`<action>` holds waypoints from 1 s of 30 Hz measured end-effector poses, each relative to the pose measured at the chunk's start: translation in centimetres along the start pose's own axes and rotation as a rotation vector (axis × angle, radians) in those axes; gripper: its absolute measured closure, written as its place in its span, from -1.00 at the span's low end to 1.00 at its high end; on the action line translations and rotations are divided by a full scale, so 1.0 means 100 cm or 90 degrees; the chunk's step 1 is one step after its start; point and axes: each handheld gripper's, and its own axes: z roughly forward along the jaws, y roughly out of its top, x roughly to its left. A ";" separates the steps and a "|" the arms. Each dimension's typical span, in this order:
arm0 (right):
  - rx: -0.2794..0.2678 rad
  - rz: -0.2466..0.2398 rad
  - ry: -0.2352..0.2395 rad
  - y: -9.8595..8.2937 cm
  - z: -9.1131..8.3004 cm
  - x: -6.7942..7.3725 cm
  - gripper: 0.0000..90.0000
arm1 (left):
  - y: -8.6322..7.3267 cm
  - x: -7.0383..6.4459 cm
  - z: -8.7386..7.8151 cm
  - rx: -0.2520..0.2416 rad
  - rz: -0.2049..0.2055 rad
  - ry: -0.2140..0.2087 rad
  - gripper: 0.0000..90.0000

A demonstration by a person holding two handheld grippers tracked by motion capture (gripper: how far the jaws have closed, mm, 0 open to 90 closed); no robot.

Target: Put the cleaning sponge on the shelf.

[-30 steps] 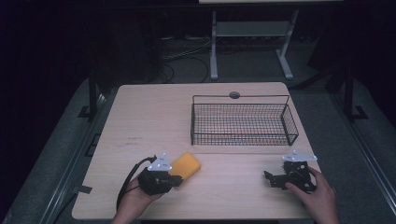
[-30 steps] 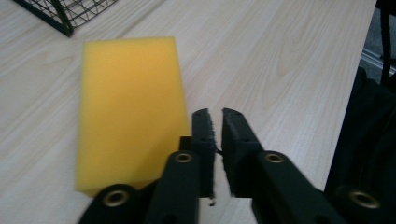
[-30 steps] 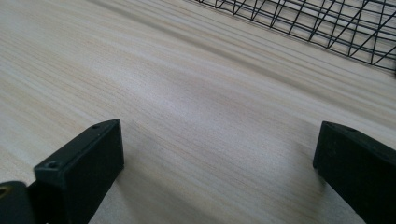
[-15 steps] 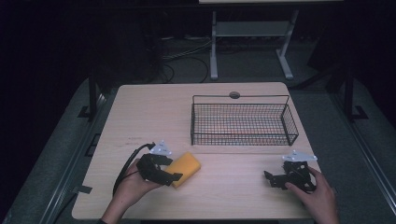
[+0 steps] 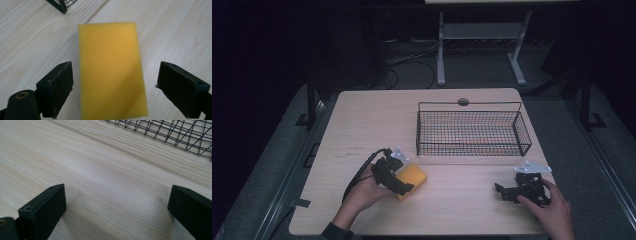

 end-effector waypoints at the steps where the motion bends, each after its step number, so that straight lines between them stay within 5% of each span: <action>1: 0.000 0.000 0.000 0.000 0.000 0.000 -0.97 | 0.001 0.000 0.002 0.005 0.002 0.003 -0.72; 14: 0.000 0.000 0.000 0.000 0.000 0.000 -0.97 | 0.009 -0.003 0.028 0.045 0.011 0.014 -0.71; 30: 0.000 0.000 0.000 0.000 0.000 0.000 -0.97 | 0.007 -0.006 0.039 0.074 0.023 0.031 -0.65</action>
